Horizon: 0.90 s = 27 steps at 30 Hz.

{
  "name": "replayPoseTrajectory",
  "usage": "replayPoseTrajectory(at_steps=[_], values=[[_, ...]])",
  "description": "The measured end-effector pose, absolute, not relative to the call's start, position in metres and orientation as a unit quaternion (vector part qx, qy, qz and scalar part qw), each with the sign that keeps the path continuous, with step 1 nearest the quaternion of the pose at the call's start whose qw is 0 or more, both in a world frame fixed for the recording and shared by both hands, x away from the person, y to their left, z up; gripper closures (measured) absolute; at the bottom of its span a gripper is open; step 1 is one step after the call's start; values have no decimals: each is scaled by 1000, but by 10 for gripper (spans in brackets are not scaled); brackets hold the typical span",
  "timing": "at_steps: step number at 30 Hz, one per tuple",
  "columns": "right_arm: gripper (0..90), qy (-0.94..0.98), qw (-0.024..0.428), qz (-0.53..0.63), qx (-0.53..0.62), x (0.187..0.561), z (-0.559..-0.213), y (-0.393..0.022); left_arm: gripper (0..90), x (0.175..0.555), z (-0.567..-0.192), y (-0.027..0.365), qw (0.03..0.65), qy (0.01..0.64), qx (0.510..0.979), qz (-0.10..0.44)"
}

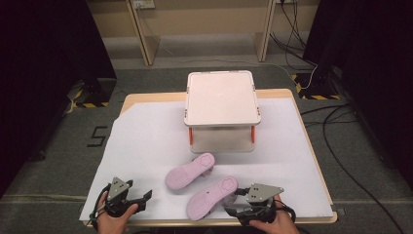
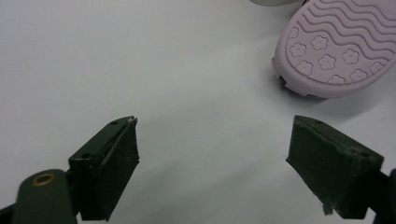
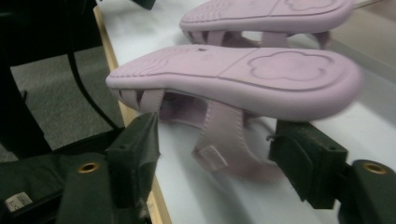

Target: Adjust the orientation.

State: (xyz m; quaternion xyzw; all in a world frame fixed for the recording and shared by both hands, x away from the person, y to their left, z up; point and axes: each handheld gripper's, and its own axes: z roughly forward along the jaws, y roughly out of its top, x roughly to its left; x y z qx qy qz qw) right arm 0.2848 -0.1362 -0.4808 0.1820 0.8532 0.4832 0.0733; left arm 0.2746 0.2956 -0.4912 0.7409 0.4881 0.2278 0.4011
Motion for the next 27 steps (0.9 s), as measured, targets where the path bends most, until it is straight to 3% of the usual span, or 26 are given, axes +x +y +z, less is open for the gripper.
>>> replayPoseTrajectory(at_steps=[2, 4, 11, 16, 22, 27], values=[[444, 859, 70, 476, 173, 287, -484, -131, 156, 274, -491, 295, 402, 488, 741, 227], [593, 864, 83, 463, 179, 289, -483, -131, 158, 274, -491, 295, 404, 487, 741, 225], [814, 833, -8, 509, 215, 284, -472, -149, 159, 274, -490, 296, 407, 486, 739, 228], [836, 823, -25, 510, 249, 274, -472, -168, 161, 274, -490, 296, 408, 485, 739, 230], [832, 799, 9, 513, 314, 269, -468, -203, 161, 273, -489, 296, 409, 486, 737, 232], [768, 771, 12, 524, 362, 273, -473, -213, 162, 274, -489, 296, 408, 484, 738, 234]])
